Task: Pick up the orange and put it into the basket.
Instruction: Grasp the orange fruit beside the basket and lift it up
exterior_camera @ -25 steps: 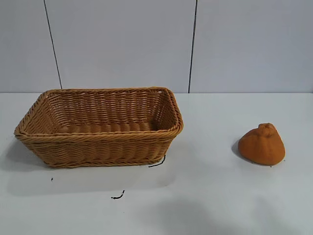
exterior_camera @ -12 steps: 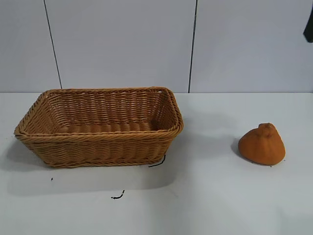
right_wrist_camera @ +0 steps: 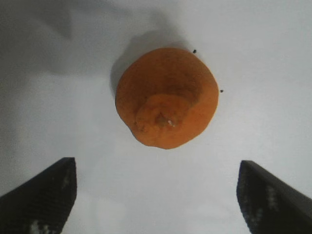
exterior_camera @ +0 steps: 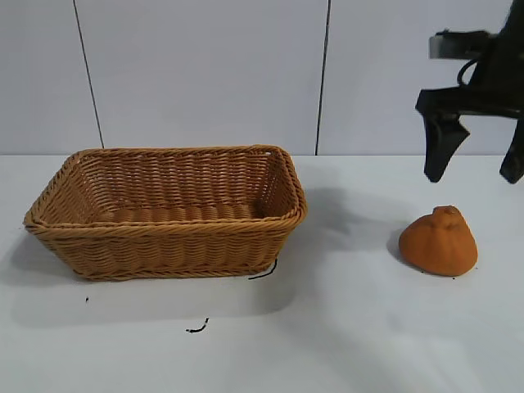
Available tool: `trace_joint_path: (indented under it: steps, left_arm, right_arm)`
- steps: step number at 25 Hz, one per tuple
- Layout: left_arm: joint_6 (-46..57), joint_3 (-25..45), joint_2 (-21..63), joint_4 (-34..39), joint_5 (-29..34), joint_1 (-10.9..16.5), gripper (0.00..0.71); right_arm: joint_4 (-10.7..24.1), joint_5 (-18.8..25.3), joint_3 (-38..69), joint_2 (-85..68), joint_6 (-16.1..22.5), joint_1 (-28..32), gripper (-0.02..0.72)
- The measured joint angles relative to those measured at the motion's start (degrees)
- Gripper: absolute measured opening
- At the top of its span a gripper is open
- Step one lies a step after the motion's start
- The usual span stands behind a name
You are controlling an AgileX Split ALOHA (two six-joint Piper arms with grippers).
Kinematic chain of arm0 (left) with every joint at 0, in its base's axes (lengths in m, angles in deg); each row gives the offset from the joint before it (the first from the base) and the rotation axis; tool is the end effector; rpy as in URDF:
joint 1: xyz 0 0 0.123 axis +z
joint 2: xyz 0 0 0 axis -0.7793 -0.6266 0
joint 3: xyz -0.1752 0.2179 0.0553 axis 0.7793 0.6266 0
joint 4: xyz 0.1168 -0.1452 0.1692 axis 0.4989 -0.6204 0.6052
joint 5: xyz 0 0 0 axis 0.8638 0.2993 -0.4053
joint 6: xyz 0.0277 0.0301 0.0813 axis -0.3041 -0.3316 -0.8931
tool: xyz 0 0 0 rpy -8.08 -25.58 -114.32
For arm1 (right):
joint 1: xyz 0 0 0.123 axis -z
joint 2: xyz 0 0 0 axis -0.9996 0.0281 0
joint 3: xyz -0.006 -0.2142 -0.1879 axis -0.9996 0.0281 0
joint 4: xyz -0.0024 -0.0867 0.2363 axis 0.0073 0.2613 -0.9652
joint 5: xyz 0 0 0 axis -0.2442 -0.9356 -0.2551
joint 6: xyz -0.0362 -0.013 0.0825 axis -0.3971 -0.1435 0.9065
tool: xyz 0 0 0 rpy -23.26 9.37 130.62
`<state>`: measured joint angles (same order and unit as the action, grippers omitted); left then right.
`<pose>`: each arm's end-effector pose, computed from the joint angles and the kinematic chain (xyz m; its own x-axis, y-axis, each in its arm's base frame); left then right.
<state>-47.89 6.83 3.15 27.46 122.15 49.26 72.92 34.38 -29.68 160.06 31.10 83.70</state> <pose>-0.0051 -0.0042 0.2775 -0.4657 -0.0107 -0.8849 0.0640 0.9969 -0.0457 0.3824 0.0373 0.1955 -0.9933 -0.0233 -0.1132 -0.0317 0.9968 0.0729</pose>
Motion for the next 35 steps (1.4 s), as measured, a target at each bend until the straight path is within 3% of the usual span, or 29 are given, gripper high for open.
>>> trace_joint_path:
  steps: [10,17,20,22,26,35]
  left_arm:
    - [0.00,0.00,0.00,0.00,0.00,0.00,0.639]
    - [0.00,0.00,0.00,0.00,-0.07,0.00,0.639]
    - [0.00,0.00,0.00,0.00,-0.06,0.00,0.639]
    - [0.00,0.00,0.00,0.00,-0.06,0.00,0.639]
    - [0.00,0.00,0.00,0.00,-0.06,0.00,0.639]
    - [0.00,0.00,0.00,0.00,-0.01,0.00,0.639]
  right_arm:
    - [2.65,-7.25,0.00,7.99,2.65,0.00,0.634]
    - [2.60,-7.45,0.00,10.76,2.99,0.00,0.610]
    - [2.48,-7.28,0.00,10.91,2.99,0.00,0.516]
    - [2.48,-6.89,0.00,10.91,2.99,0.00,0.393]
    - [2.48,-5.66,-0.30,9.23,2.87,0.00,0.069]
    - [2.67,2.52,-12.84,0.76,1.51,0.00,0.057]
